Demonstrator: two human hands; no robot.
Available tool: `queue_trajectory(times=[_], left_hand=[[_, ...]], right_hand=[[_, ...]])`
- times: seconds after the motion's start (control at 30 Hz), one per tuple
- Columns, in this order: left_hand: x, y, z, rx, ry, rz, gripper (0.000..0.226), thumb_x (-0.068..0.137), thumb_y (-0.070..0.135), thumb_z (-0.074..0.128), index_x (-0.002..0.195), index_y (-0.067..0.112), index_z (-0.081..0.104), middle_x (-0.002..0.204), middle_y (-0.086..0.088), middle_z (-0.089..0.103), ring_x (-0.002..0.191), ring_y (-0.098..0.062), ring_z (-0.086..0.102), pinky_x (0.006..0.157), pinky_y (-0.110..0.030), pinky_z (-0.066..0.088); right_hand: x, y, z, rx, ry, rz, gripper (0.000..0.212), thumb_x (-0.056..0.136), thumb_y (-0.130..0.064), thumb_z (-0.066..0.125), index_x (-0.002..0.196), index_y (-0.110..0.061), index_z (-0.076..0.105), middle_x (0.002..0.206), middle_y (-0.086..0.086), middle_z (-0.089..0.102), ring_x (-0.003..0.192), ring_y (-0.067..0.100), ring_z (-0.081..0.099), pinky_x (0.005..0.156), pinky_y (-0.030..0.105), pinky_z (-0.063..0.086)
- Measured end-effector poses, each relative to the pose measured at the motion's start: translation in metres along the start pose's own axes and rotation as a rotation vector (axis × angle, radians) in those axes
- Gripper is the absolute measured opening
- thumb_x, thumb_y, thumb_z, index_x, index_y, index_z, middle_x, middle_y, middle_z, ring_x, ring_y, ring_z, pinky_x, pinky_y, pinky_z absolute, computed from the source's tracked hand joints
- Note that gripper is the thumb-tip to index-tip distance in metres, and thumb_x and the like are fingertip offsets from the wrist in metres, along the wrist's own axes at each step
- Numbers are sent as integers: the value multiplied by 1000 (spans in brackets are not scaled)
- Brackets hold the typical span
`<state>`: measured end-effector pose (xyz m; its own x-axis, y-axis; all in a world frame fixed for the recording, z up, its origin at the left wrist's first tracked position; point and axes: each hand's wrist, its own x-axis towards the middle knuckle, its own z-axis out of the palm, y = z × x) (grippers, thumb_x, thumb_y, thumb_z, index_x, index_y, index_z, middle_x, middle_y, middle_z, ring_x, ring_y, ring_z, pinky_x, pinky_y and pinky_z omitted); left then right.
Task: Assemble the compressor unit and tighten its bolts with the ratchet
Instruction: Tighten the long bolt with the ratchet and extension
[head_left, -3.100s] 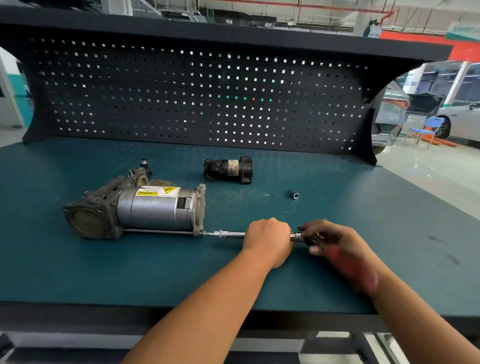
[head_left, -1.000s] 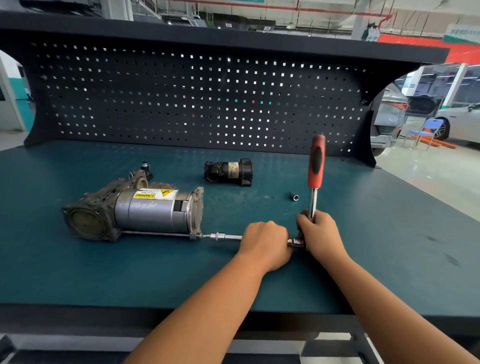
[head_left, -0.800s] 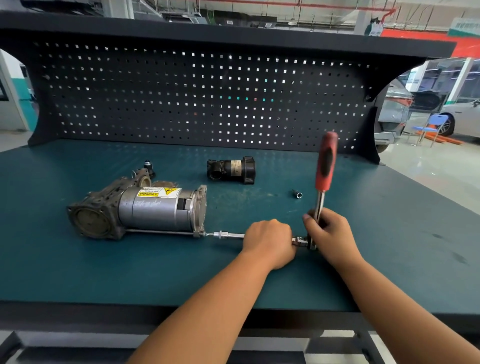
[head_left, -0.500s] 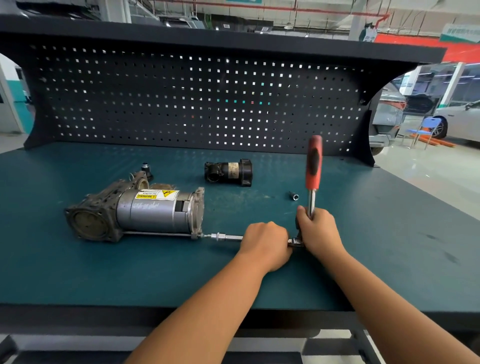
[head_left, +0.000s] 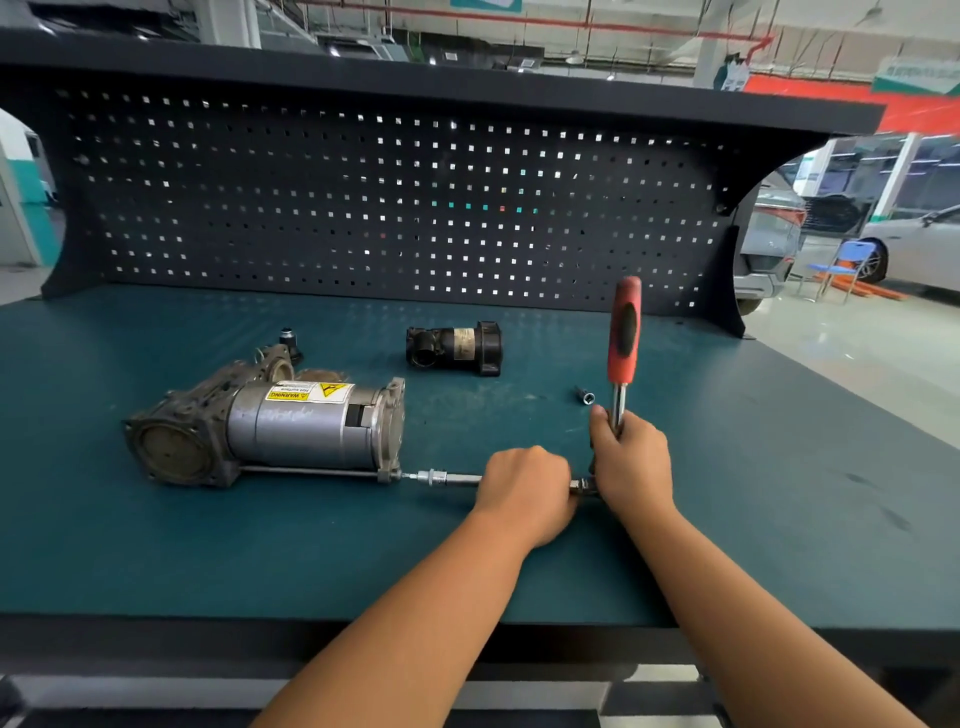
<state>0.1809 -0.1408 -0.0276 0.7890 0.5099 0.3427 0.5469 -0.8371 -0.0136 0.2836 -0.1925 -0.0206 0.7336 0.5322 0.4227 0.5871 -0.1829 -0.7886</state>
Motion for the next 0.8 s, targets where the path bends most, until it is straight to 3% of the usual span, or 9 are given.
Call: queue_trajectory(times=[0.03,0.1,0.23,0.37,0.43,0.53,0.6,0.7,0.8], left_hand=[[0,1,1,9,1,-2,22,88,30,51,90,12,64,92,-13,66,89,-36,62,62,-31,33],[0,2,2,15,5,-28,22,88,30,50,91,12,64,94,-12,67,90,-34,62,62,-31,33],[3,3,1,9,11,-62,23,88,29,48,91,14,65,94,-11,67,89,-34,62,61,-32,33],[2,2,-2,-9,-8,-67,24,88,30,48,92,15,66,94,-12,66,90,-35,61,62,-32,34],[2,1,-3,-9,-19,-69,23,88,29,49,92,15,66,94,-12,66,89,-35,61,62,-33,34],[1,2,-4,3,-41,-62,22,86,26,48,92,15,66,94,-11,66,89,-35,61,61,-32,34],[1,2,-4,9,-42,-61,22,86,26,48,92,16,66,93,-11,66,88,-35,61,61,-32,34],[0,2,-3,15,-32,-46,20,87,27,50,89,15,65,91,-11,66,87,-34,61,61,-31,34],[-1,3,-2,13,-27,-51,17,86,27,52,85,13,63,90,-11,66,85,-34,61,60,-30,33]], right_hand=[[6,2,1,32,-85,148,40,92,-29,50,62,-3,44,59,10,47,54,30,46,59,44,47],[12,6,-2,16,-215,245,43,89,-31,52,75,10,55,64,12,51,57,25,45,57,38,42],[6,15,-13,-37,-180,23,44,87,-40,58,57,-10,46,49,-1,48,51,21,46,50,29,35],[-2,13,-14,128,-133,-165,21,84,-26,69,76,-15,52,57,1,50,48,9,41,49,29,41],[-5,12,-13,167,-86,-261,25,86,-24,67,76,-9,48,59,11,49,49,12,37,48,33,39],[-10,11,-15,208,26,-353,43,87,-41,52,66,-5,42,55,15,50,50,27,42,50,37,38],[-11,9,-14,221,33,-371,44,87,-46,43,65,-9,42,54,7,53,46,20,45,48,36,40],[-8,13,-9,170,30,-309,36,96,-33,47,65,-17,43,52,-3,56,46,9,49,47,27,39],[2,14,-4,164,-66,-53,37,97,-32,46,69,-9,50,50,-3,56,46,12,52,45,24,41]])
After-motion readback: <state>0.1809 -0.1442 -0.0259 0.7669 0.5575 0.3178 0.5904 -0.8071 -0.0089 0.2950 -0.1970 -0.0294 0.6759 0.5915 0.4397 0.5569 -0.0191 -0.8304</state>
